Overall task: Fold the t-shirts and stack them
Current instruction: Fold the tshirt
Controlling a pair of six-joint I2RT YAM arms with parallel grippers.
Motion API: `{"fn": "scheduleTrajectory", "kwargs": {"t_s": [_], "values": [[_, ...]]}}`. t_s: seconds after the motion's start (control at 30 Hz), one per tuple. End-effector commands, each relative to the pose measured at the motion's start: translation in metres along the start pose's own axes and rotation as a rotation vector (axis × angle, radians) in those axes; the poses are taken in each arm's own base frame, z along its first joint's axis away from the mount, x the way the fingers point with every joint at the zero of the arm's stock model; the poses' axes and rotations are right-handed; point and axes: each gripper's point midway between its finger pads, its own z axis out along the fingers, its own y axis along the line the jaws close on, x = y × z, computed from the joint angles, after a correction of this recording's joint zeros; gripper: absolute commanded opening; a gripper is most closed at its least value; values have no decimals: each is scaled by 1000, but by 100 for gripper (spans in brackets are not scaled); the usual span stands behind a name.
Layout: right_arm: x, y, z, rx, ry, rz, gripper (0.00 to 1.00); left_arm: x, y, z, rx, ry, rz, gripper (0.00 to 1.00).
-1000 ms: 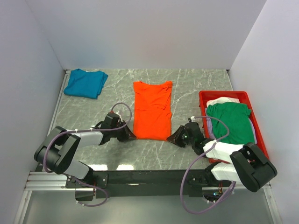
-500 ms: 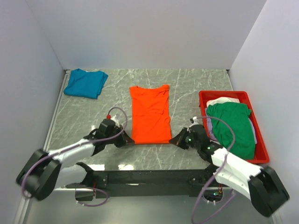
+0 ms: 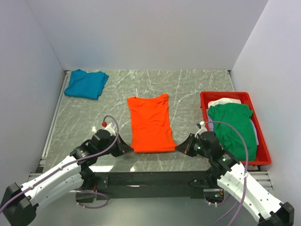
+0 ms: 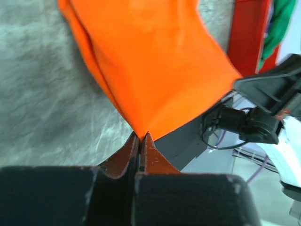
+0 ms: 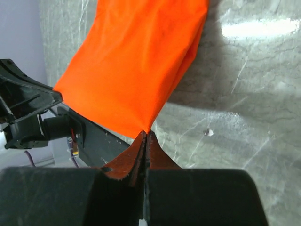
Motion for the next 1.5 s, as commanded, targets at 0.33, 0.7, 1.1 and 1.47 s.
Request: {"fn": "scheduleTrajectory", "kwargs": {"t_s": [0.33,0.7,1.1,1.47], "values": [[-86,55,0,103,-110,-156,0,-80,-43,4,-72,-132,55,0],[-181,80,55,116,-116,-125,0,-169,-72,50,-38,-76,1,0],[-276,58,151,156,-26,-63,0,-264,-37,117,-93,-73,-140,0],[-317,35,231,135,13,-45,0,-330,8,140,-96,-128,-202,0]]}}
